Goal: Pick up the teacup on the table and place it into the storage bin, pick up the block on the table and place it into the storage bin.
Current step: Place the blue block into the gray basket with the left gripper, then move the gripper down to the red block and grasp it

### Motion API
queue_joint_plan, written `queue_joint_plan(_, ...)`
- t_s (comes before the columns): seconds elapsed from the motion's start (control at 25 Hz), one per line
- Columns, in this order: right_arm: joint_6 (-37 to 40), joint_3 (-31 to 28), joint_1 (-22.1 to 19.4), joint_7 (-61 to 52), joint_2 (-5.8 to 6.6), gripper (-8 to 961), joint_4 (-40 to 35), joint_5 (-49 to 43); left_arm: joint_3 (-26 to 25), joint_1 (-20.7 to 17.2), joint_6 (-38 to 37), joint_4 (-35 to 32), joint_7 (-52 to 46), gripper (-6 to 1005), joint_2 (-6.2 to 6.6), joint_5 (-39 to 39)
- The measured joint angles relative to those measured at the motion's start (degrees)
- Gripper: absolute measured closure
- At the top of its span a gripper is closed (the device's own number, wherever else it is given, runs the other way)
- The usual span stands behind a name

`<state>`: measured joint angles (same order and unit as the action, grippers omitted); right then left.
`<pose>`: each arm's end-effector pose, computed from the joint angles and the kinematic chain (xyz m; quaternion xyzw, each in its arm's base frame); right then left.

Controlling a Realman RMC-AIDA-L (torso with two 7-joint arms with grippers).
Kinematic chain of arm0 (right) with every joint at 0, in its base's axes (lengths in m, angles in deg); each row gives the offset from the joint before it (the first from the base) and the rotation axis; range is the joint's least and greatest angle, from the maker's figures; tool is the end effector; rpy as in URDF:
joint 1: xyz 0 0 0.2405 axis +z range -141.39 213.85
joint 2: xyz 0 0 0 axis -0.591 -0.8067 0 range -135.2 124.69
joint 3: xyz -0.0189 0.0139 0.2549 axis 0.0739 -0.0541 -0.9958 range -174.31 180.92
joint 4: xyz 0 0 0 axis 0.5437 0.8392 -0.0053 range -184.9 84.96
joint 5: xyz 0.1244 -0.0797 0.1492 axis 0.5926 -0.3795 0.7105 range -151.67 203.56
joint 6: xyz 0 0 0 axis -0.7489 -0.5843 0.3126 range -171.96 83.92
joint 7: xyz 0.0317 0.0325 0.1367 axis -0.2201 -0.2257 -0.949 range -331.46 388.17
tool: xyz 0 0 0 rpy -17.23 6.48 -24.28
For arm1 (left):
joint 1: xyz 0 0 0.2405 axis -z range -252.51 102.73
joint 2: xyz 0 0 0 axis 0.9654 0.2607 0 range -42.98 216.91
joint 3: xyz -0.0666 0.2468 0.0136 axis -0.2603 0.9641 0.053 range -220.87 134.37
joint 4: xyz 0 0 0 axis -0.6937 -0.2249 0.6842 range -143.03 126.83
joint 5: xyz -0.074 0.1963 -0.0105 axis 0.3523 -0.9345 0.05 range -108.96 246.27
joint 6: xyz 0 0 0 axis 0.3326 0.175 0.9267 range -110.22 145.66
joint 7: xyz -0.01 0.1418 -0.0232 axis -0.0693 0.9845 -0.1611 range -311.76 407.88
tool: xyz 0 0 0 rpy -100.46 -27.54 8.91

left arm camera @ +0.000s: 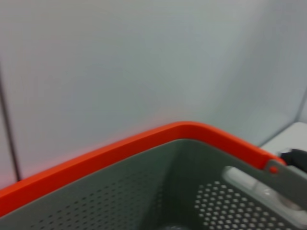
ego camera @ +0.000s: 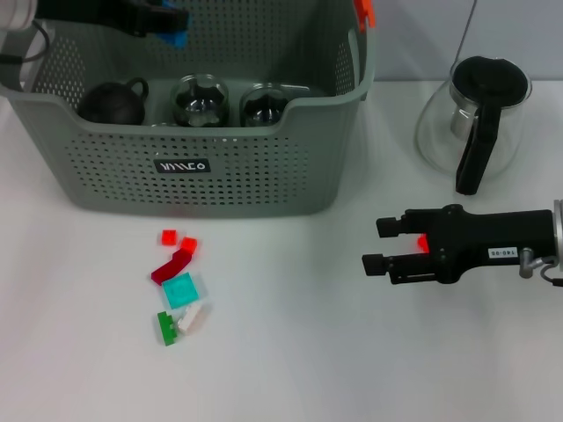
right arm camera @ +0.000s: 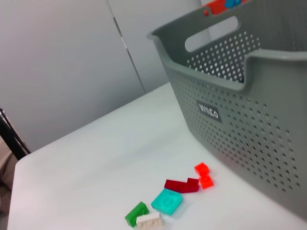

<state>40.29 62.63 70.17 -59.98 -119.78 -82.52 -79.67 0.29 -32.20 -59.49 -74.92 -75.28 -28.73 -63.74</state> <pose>0.2445 0.3409 -0.0199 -0.9498 0.2452 0.1879 0.0498 -0.1728 0.4353 0.1071 -0.8989 -0.2889 -0.1211 0.3063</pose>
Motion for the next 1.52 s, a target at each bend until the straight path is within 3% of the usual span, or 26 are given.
queue_joint_plan(0.28,-0.3,0.0,0.2,-0.2,0.54,149,0.0,-0.6,0.1,0.0,3.2,-0.7,-1.8,560,-1.13,-2.5)
queue_joint_plan(0.44,-0.5,0.0,0.5,-0.2,1.08,149,0.0,-0.6,0.0,-1.1,2.1,-4.5,-2.6,399,-2.36,-2.1)
queue_joint_plan(0.6,-1.0,0.0,0.7,-0.2,1.75,150,0.0,-0.8,0.3,-4.0,-5.6,-12.0,-1.8,231,-5.33,0.3)
queue_joint_plan(0.68,-1.9,0.0,0.6,-0.2,2.03,150,0.0,-1.2,1.5,-6.6,-13.7,-16.5,1.9,144,-7.33,3.9)
queue_joint_plan(0.76,-2.9,0.0,0.6,-0.2,2.14,150,-0.1,-1.6,4.0,-9.4,-20.6,-18.8,5.9,82,-8.45,7.3)
queue_joint_plan(0.84,-4.3,0.0,0.7,-0.1,2.08,150,-0.1,-2.1,8.9,-12.9,-26.0,-18.9,10.2,47,-8.66,11.1)
queue_joint_plan(0.96,-6.7,0.0,0.8,0.2,1.44,150,-0.1,-3.6,16.0,-17.9,-28.5,-16.3,16.7,47,-8.57,13.9)
queue_joint_plan(1.04,-7.9,0.0,1.2,0.3,1.1,150,-0.1,-4.7,18.1,-19.9,-28.9,-14.0,21.0,47,-8.78,14.1)
queue_joint_plan(1.28,-10.2,0.1,2.4,-0.1,0.65,151,-0.1,-8.1,18.0,-19.5,-29.8,-3.2,27.4,48,-8.54,14.2)
queue_joint_plan(1.52,-12.9,0.0,3.7,-0.1,0.32,149,-0.3,-12.3,17.9,-19.3,-28.0,0.4,30.1,48,-8.59,14.3)
